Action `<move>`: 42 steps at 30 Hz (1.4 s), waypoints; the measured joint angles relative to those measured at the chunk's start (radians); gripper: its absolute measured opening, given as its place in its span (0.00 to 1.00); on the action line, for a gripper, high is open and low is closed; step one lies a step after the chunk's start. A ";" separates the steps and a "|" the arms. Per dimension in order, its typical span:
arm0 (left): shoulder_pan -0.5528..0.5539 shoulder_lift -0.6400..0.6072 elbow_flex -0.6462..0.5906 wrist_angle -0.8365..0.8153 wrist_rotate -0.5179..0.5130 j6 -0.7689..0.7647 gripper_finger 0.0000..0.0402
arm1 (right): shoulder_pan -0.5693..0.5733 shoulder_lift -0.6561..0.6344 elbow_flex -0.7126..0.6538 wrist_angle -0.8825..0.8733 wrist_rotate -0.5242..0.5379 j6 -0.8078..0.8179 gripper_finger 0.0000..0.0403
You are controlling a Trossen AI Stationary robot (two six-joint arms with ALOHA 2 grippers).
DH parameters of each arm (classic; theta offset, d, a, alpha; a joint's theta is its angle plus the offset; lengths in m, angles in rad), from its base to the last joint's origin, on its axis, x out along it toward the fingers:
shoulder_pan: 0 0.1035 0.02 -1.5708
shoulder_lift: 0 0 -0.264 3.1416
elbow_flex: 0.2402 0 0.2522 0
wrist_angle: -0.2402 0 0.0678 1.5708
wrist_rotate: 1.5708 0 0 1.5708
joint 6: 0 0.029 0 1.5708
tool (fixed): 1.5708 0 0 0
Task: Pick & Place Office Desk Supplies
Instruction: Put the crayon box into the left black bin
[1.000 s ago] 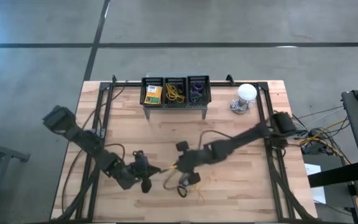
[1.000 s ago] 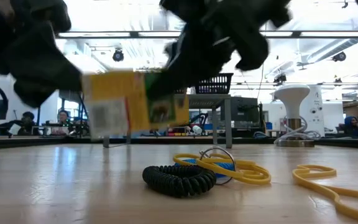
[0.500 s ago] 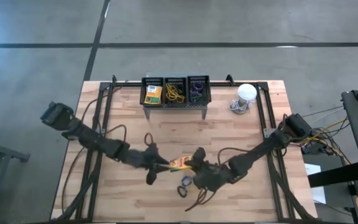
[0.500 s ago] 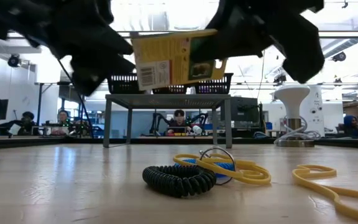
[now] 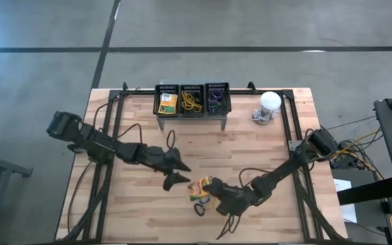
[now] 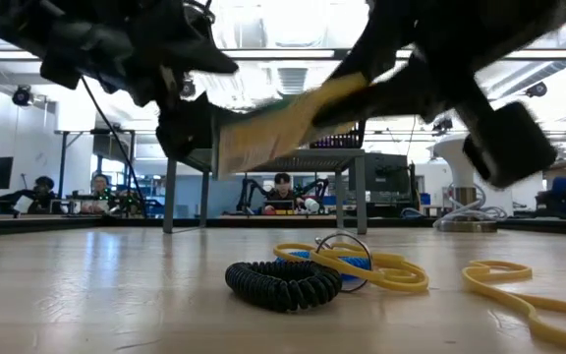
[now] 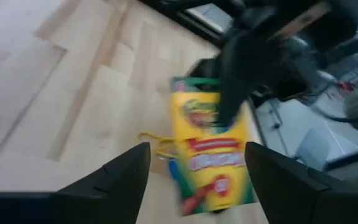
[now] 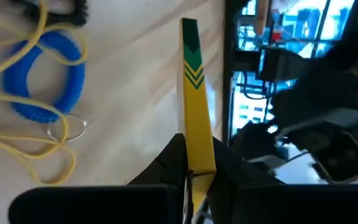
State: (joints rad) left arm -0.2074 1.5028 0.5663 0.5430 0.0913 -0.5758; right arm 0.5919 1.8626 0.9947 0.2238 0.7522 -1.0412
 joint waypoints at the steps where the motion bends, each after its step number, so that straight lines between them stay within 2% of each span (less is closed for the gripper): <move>1: 0.001 -0.001 0.000 0.003 0.007 0.000 0.67 | 0.000 0.004 0.000 0.000 0.005 -0.030 0.07; 5: 0.005 0.008 0.001 -0.002 0.024 -0.012 0.67 | 0.004 0.018 -0.002 0.085 0.019 -0.114 0.07; 11: 0.013 0.073 0.000 0.034 0.169 -0.053 0.68 | 0.003 0.022 -0.002 0.214 0.020 -0.320 0.07; 17: 0.011 0.154 0.001 0.237 0.347 -0.052 0.68 | -0.012 0.022 -0.002 0.222 -0.004 -0.379 0.10; 21: 0.010 0.187 0.018 0.279 0.372 -0.052 0.64 | -0.015 0.022 -0.001 0.234 -0.021 -0.408 0.10; 26: 0.010 0.226 0.052 0.265 0.373 -0.052 0.52 | -0.032 0.022 0.000 0.230 -0.048 -0.407 0.10; 30: 0.010 0.249 0.073 0.257 0.372 -0.045 0.39 | -0.046 0.022 0.000 0.232 -0.054 -0.399 0.10; 35: 0.009 0.249 0.079 0.240 0.374 0.005 0.21 | -0.051 0.022 0.000 0.222 -0.074 -0.308 0.11; 39: 0.010 0.225 0.079 0.200 0.371 0.021 0.08 | -0.046 0.022 0.005 0.218 -0.071 -0.211 0.18; 42: 0.010 0.187 0.082 0.135 0.343 0.055 0.07 | -0.038 0.011 0.021 0.181 -0.053 -0.041 0.27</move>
State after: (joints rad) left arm -0.1978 1.6896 0.6480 0.6778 0.4346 -0.5204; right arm 0.5541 1.8733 1.0157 0.4051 0.6988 -1.0822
